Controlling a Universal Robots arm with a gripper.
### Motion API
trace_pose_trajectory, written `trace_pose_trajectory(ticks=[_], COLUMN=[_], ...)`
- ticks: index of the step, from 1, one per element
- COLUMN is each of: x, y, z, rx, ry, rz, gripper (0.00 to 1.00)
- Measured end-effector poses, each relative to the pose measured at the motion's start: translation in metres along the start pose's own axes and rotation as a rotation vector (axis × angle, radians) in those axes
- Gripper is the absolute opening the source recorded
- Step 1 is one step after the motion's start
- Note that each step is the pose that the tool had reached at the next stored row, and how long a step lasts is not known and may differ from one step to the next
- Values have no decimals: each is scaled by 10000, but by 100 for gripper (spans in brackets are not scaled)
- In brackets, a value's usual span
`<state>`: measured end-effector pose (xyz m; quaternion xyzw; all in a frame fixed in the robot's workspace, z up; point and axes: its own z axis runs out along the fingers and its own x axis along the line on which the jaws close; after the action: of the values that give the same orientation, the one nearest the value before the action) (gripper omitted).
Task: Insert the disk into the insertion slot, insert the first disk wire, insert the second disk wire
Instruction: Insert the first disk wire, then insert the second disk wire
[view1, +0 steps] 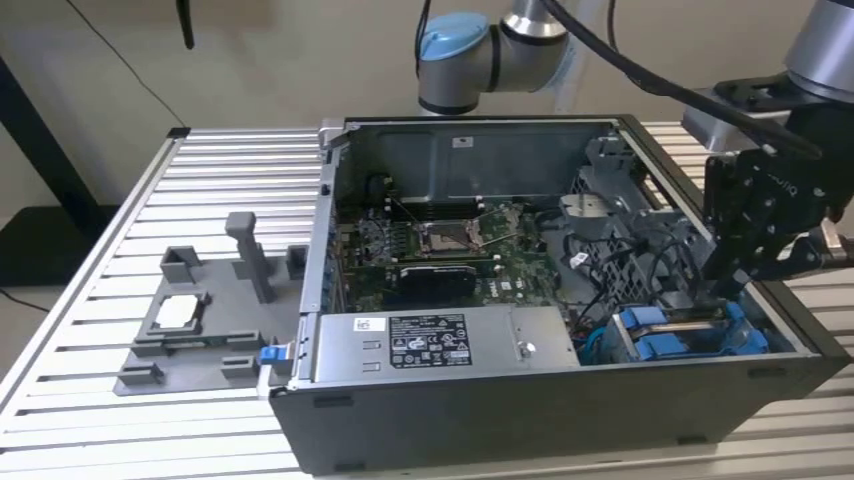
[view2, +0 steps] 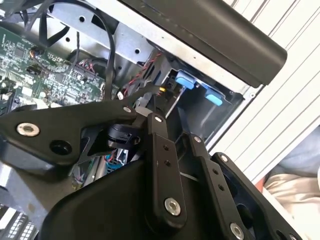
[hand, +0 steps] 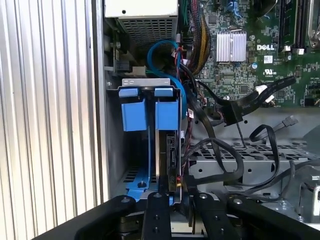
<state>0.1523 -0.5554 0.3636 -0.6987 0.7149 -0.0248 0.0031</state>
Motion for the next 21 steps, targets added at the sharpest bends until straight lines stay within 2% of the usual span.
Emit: trace_pose_trajectory(ticks=[2,5,13,21], x=[1,2,1,-30], y=[-2,-1,35,131], z=[-42,-59,-68,-90], rx=[19,116,120,119], ry=[0,-6,-2,-10], rz=[0,4,11,11], gripper=[26,26,26,26])
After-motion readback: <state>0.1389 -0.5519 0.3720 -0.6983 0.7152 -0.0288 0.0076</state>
